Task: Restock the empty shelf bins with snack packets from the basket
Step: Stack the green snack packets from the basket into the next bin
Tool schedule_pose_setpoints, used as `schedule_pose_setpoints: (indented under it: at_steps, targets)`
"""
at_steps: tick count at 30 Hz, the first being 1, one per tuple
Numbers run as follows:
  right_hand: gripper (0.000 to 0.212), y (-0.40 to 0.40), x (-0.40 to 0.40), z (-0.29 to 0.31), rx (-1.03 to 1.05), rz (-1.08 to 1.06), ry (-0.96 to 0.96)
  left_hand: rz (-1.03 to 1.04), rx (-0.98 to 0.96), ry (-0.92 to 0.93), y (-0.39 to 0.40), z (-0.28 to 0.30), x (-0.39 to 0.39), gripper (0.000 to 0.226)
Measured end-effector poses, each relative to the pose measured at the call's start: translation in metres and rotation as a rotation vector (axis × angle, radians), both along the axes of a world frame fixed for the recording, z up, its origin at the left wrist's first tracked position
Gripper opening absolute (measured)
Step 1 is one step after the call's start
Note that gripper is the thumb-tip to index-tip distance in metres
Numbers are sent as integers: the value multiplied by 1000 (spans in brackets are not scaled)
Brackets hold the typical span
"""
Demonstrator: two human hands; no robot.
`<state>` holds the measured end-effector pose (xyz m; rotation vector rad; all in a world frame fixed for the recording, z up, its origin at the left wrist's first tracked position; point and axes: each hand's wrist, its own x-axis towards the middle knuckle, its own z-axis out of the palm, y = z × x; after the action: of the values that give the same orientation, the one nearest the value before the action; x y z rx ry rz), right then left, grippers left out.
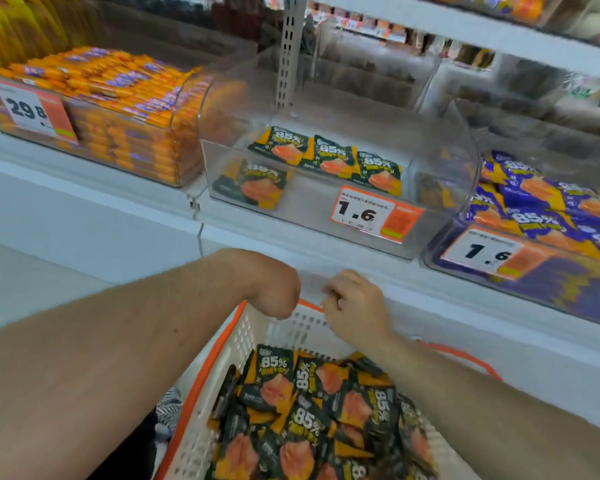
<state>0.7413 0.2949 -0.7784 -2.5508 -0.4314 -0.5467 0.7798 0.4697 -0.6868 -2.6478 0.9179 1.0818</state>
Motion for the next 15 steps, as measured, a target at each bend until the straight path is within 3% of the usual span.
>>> schedule_pose_setpoints:
  at_steps: [3,5,8,15]
  targets:
    - [26,-35,-18,-50,-185,-145,479,6,0,-10,-9,-11,0,12]
    - [28,-54,-34,-72,-358,-142,594,12,-8,-13,-15,-15,0,20]
    - [23,-63,-52,-95,-481,-177,557,5,17,-13,-24,-15,-3,39]
    - [38,-60,-66,-118,-566,-324,476,-1,27,-15,-36,-14,-4,38]
